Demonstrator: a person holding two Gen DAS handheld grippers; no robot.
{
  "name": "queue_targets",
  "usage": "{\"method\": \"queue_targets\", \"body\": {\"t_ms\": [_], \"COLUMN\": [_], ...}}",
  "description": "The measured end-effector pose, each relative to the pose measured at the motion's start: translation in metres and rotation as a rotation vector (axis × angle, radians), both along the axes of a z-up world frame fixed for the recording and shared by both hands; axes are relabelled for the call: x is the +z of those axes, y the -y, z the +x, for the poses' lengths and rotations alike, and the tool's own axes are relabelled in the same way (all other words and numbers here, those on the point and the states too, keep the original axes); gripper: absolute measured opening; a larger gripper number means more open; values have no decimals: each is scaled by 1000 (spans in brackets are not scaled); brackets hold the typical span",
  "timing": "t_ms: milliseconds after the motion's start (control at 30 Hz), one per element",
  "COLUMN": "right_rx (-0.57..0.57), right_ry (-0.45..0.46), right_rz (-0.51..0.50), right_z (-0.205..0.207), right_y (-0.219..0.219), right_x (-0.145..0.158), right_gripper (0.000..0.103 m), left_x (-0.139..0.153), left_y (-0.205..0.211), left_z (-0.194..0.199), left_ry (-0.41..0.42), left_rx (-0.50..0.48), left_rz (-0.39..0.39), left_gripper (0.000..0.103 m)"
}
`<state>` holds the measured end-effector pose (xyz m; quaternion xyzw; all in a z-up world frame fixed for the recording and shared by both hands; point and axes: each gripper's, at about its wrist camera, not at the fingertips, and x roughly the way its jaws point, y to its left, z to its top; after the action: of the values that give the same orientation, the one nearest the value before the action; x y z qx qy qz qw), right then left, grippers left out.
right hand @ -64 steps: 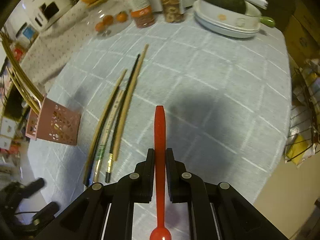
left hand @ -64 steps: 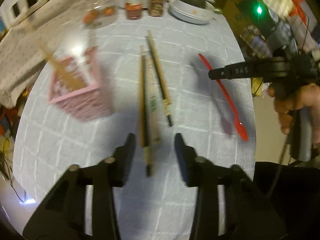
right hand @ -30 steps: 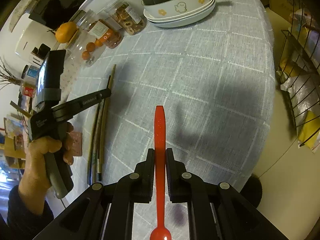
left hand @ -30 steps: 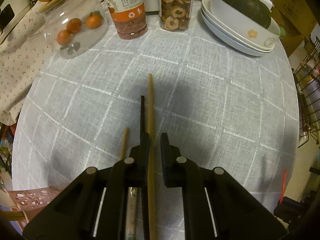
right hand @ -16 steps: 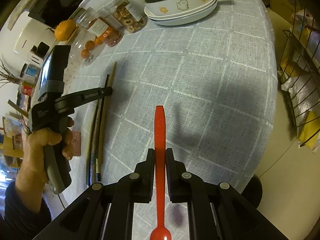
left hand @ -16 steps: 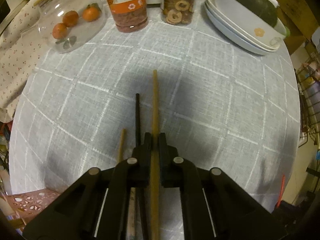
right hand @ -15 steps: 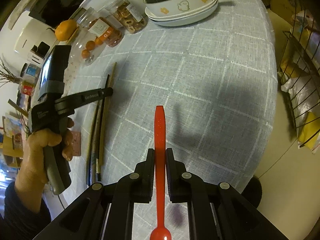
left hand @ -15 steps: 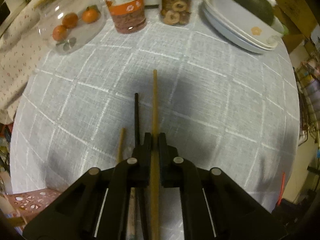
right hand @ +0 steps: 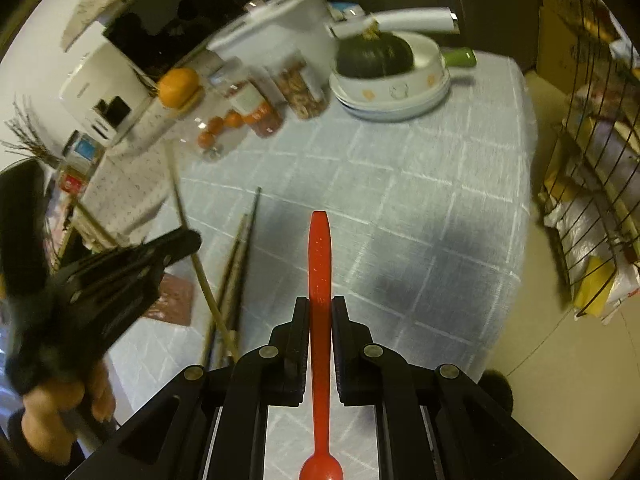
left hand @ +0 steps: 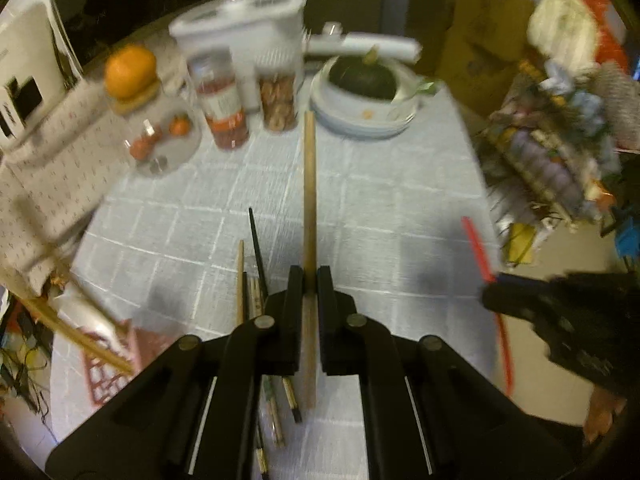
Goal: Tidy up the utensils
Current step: 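Carry the chopstick with the left tool and the red spoon with the right tool to the caddy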
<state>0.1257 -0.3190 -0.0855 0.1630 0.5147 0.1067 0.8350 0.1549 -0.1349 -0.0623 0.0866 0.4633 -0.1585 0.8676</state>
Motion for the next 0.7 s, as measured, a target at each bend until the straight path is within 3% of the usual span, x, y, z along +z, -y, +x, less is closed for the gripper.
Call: {"method": "queue_targets", "body": {"t_ms": [267,467,600,700], "right_rx": [14,2,4,14], "right_ry": [114,195,185,179], "right_rz": [-9,-28,-11,-8], "right_z": [-14,-14,-6,-1], "right_y": [-31,-47,-63,-74], "right_x": [36,55,51,47], "right_gripper": [11,10,10,10], "left_x": [70,111,117,108], "left_y": [-38,-88,-122,-141], "left_z": [-61,-86,-91,-86], "left_ry": [189,349,463,483], "left_rx": [-47,9,104,166], "left_rz": [-126,-187,-191,-207], "left_gripper": [8,8,7,8]}}
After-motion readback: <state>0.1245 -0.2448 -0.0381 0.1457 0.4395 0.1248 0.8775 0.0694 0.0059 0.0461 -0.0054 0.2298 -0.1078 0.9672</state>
